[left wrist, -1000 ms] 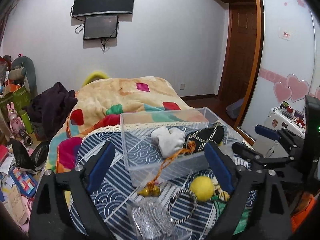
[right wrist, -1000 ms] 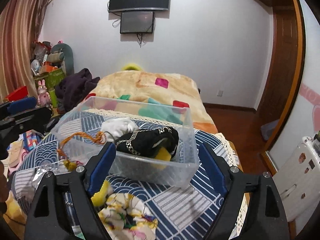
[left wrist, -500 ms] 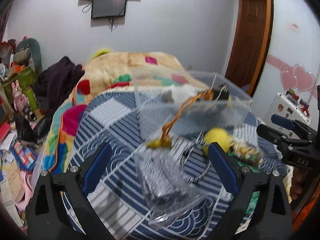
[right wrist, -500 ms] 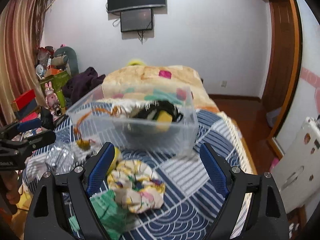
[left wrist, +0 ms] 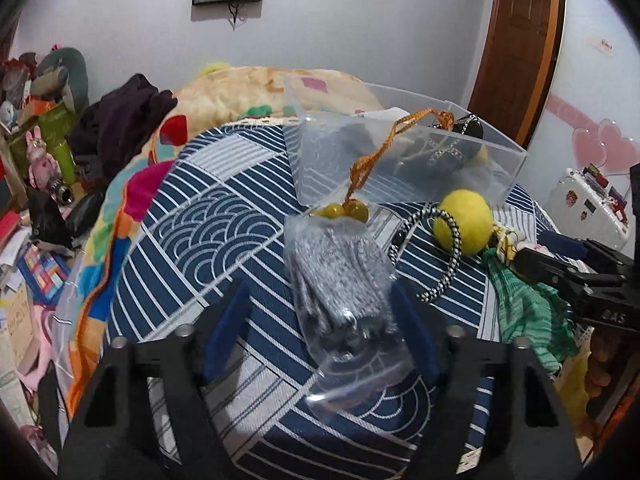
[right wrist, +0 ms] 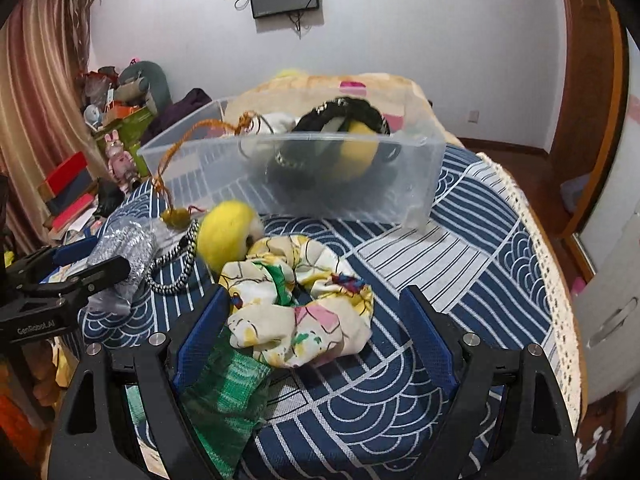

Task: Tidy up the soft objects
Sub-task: 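Grasp the bagged silver item with the left tool while the right tool grasps the floral scrunchie, then place the silver bag into the box with the left tool while the right tool drops the scrunchie in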

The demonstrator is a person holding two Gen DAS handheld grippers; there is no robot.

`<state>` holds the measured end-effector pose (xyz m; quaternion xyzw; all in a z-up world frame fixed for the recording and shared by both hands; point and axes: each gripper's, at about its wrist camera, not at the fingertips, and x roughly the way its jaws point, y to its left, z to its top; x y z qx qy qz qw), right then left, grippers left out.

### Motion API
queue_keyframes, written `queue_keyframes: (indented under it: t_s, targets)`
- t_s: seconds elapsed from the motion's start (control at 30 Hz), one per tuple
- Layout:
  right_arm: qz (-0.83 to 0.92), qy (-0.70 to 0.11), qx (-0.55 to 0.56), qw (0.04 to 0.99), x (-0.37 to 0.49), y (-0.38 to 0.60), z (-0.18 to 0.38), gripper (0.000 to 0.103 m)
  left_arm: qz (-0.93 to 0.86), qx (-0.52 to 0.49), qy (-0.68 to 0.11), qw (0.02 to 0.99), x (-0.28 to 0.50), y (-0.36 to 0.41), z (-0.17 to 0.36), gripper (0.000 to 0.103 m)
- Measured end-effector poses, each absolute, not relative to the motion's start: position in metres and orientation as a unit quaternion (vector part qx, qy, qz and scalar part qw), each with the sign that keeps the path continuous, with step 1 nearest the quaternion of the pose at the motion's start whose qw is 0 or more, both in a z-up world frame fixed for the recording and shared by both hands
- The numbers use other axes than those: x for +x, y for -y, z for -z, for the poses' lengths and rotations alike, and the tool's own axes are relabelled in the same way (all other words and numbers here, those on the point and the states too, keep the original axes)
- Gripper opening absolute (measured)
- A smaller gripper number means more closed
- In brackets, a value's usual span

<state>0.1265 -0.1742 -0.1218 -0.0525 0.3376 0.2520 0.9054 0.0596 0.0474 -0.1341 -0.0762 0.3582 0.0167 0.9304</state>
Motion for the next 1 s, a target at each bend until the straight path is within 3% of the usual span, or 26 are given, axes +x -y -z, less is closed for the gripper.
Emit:
queue_keyframes:
  t_s: [0.07,0.13,0.23,0.33,0.53,1.0]
  targets:
    - [-0.250,-0.339,-0.052,0.906,0.127,0.176,0.121,0.075,-0.009,-0.079,-0.357,0.931,0.057,-0.046,0.134,0.053]
    - [-0.258,-0.344,-0.042,0.902,0.129,0.180,0.121,0.058,-0.001,-0.077,-0.356,0.931,0.056,-0.043,0.133,0.040]
    - [-0.262,-0.349,-0.037,0.899,0.128,0.181,0.123,0.037,-0.002,-0.062,-0.351,0.935,0.053,-0.037,0.131,0.034]
    - [-0.267,-0.347,-0.030,0.898,0.127,0.184,0.122,0.025,-0.003,-0.050,-0.342,0.938,0.046,-0.032,0.127,0.031]
    - [-0.263,-0.324,-0.019,0.909,0.121,0.190,0.112,0.016,0.001,-0.051,-0.326,0.944,0.037,-0.029,0.115,0.030]
    - [-0.261,-0.265,-0.015,0.928,0.116,0.191,0.080,0.015,0.019,-0.063,-0.260,0.963,0.057,-0.032,0.065,0.030]
